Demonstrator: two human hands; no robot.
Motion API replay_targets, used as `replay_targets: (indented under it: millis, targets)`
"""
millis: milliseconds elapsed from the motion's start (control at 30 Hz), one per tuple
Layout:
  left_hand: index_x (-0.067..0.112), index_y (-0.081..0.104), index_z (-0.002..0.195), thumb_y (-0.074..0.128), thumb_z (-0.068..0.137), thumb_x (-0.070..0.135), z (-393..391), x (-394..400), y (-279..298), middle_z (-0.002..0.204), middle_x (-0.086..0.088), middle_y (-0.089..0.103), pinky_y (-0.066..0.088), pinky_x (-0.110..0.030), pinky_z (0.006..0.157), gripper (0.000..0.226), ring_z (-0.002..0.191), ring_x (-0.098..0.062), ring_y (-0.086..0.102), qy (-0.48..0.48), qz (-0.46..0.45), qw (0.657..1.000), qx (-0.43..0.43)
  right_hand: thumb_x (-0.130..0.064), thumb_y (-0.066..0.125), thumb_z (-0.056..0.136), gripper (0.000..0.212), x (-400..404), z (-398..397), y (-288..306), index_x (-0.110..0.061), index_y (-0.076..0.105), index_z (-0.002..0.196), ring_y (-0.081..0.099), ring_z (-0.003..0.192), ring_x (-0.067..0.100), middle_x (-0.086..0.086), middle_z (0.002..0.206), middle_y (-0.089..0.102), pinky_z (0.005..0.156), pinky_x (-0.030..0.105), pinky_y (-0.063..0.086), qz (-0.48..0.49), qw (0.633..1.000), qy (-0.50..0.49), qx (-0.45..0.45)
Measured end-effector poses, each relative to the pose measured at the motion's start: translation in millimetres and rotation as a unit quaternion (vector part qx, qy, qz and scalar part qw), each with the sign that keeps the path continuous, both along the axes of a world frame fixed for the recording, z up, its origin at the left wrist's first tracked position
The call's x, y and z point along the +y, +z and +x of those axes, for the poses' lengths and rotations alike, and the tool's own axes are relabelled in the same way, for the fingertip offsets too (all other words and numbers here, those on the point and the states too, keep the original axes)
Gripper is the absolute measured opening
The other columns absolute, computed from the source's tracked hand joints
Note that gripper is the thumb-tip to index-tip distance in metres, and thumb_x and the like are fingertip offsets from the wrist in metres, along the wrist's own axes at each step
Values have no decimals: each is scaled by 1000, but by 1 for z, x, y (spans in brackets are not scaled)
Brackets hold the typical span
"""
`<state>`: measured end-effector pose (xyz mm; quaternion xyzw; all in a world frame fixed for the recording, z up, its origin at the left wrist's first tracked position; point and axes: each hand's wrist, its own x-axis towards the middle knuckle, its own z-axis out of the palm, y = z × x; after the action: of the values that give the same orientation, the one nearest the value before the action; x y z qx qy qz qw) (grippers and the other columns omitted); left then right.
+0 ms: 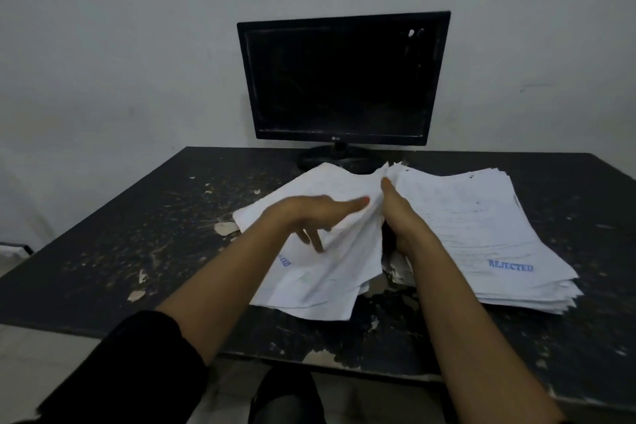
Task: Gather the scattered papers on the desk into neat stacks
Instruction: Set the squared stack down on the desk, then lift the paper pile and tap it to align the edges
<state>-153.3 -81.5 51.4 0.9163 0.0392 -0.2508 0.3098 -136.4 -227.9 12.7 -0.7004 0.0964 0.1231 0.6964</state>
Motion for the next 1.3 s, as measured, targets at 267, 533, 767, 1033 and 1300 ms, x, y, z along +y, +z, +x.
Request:
replay_targets:
  millis: [267, 533, 767, 1033, 1300]
  targets:
    - [18, 43, 142, 21, 91, 73, 10, 32, -15, 139, -9, 55, 49, -38, 88, 78, 86, -21, 70, 45, -83, 994, -51, -5, 66, 85, 34, 2, 8, -17, -4, 56, 117, 57, 109, 32, 16, 126, 58, 91, 38, 50, -181, 982, 9, -51]
    - [11, 17, 153, 65, 54, 86, 26, 147, -23, 153, -16, 33, 45, -53, 102, 133, 131, -36, 45, 305, -84, 916, -248, 5, 66, 85, 47, 1, 11, -14, -10, 54, 128, 63, 97, 18, 5, 122, 62, 79, 25, 55, 71, 988, 42, -133]
    - [15, 65, 119, 84, 61, 59, 18, 185, 20, 112, -1, 72, 54, -43, 93, 75, 102, -25, 69, 226, -267, 898, -267, -5, 73, 83, 42, 22, 24, 21, -16, 60, 122, 69, 99, 18, 0, 112, 70, 82, 31, 56, 106, 963, 71, -236]
    - [8, 62, 117, 80, 77, 21, 13, 193, 48, 107, -1, 67, 53, -25, 73, 46, 93, -13, 65, 213, -259, 856, -394, -12, 74, 83, 42, 37, 43, 63, -15, 60, 122, 68, 101, 12, -8, 108, 70, 89, 31, 54, 87, 942, 92, -311]
    - [15, 59, 119, 70, 86, 14, 14, 188, 24, 101, 8, 69, 57, -19, 61, 35, 84, -7, 71, 208, -329, 843, -371, -22, 65, 92, 36, 52, 43, 57, -17, 58, 126, 66, 101, 14, -6, 111, 68, 90, 33, 54, 99, 942, 41, -318]
